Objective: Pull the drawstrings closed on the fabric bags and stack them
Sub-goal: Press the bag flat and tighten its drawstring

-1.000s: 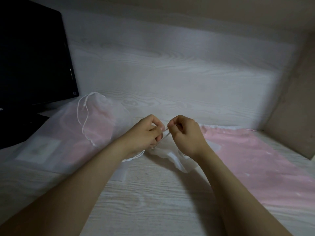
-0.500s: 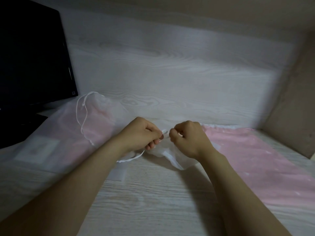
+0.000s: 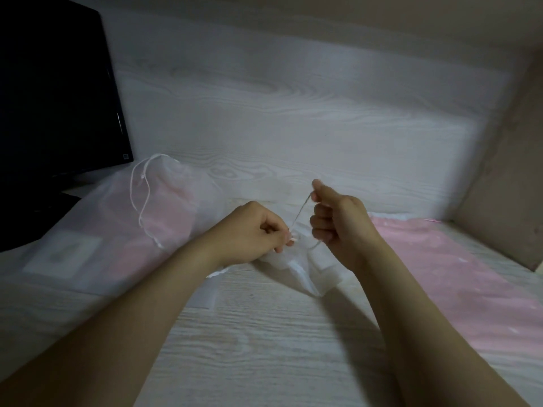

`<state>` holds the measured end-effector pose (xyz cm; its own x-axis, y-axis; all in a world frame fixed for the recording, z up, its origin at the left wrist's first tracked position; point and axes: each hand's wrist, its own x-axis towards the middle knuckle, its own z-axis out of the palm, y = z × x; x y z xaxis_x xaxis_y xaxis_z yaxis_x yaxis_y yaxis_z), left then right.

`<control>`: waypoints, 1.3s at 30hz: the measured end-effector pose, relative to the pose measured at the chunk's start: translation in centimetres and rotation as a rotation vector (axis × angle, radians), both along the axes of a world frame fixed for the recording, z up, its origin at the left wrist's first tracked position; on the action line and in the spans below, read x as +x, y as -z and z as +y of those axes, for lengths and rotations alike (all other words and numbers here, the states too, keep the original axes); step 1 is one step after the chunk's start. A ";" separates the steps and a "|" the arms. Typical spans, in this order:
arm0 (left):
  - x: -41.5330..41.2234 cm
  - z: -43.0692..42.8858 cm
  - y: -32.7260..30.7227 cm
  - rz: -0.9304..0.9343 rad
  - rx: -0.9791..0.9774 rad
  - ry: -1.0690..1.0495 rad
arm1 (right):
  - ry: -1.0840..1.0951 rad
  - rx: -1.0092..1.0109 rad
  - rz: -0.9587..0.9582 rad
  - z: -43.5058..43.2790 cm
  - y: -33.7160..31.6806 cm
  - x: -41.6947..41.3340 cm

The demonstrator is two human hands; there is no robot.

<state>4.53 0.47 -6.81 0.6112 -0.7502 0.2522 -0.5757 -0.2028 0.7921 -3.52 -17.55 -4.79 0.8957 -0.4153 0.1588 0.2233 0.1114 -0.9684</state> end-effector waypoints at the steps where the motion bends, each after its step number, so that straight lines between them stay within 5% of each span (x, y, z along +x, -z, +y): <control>1: 0.1 -0.1 0.1 0.012 0.001 0.009 | 0.033 0.074 -0.061 0.0 -0.2 0.0; 5: 0.4 -0.4 0.3 0.114 -0.042 0.050 | 0.253 0.182 -0.252 -0.4 -0.6 -0.1; 8: 0.4 -0.4 0.3 0.159 -0.030 0.085 | 0.319 0.039 -0.307 -1.1 -0.4 0.0; 12: 0.4 -0.4 0.1 0.258 -0.058 0.077 | 0.534 -0.865 -0.038 -1.5 1.3 1.2; 14: 0.7 -0.6 0.1 0.302 -0.089 0.067 | 0.558 -1.141 0.086 -1.1 2.2 1.4; 20: 1.3 -0.5 0.1 0.367 -0.112 0.037 | 0.593 -1.240 0.072 -1.2 2.4 1.1; 25: 1.3 -0.9 0.1 0.472 -0.193 -0.023 | 0.223 -1.090 -0.086 1.4 0.9 -0.1; 39: 2.3 -0.8 0.5 0.454 -0.133 -0.084 | 0.271 -1.509 -0.161 1.7 1.8 1.3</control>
<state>6.85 -0.30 -7.31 0.7388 -0.6730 0.0361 -0.1513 -0.1135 0.9819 -2.20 -15.88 -6.63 0.7550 0.0735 0.6516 0.1844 -0.9774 -0.1034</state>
